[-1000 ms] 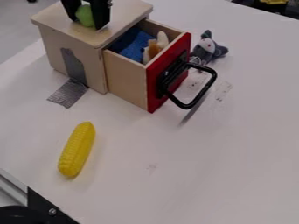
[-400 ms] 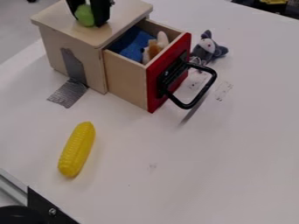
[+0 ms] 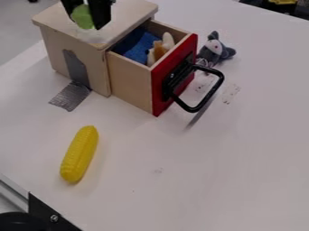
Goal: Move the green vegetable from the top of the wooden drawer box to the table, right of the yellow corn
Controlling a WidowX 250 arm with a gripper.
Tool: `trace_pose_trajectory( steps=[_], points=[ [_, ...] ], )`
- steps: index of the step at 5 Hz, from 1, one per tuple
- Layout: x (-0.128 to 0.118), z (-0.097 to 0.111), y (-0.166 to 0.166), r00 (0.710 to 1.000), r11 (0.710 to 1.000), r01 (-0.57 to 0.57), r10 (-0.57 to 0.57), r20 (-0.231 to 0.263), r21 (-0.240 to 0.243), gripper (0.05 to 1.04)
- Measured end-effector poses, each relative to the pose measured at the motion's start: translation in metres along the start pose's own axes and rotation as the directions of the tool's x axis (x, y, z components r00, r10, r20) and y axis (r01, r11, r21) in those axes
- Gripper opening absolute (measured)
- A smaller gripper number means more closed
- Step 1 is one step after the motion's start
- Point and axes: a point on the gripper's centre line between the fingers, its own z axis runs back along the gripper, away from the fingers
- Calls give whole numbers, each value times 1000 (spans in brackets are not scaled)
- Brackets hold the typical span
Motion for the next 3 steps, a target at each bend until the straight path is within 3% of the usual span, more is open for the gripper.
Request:
trace_pose_trajectory(
  steps=[1, 3],
  points=[
    [-19, -6, -47, 998, 997, 69, -69, -12, -31, 722],
    [-32, -66, -148, 961, 970, 242, -243, -135, -21, 722]
  ],
)
